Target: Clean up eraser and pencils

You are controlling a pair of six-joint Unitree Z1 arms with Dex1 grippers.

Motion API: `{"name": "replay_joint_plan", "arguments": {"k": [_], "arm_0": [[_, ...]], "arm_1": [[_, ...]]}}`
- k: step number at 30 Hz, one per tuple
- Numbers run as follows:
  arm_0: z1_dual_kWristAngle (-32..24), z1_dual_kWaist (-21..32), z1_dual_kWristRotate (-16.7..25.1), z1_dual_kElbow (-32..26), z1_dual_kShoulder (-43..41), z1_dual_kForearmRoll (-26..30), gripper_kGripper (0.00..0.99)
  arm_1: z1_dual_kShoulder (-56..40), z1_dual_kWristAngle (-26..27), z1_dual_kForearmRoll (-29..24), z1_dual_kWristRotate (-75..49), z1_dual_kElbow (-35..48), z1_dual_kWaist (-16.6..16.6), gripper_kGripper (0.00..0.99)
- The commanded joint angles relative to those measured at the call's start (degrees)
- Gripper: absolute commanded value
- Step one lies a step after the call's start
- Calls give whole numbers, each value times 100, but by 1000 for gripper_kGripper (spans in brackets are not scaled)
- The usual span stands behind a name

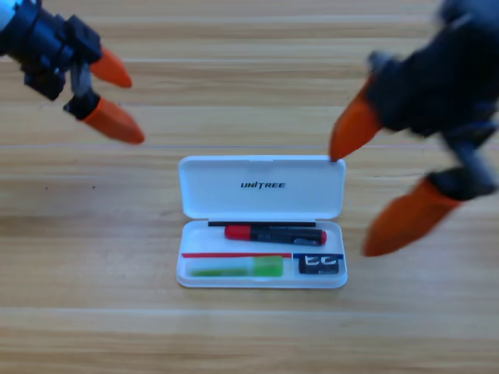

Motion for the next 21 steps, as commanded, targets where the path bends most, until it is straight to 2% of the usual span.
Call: {"name": "replay_joint_plan", "arguments": {"k": [1,6,12,15,21], "arm_0": [[-444,489,146,285,712,-712,990],[-681,612,128,329,1195,-1283,974],[-743,639,-4,153,1599,-1555,885],[-743,630,-30,135,1731,-1661,788],[-690,630,-30,329,1801,-1986,506]], "arm_1": [[-799,229,-15,248,527,146,957],[-1159,379,-59,459,826,146,956],[-1643,440,-631,688,1511,146,957],[-1687,554,-683,679,1670,146,957],[-1713,765,-798,688,1766,146,957]]}}
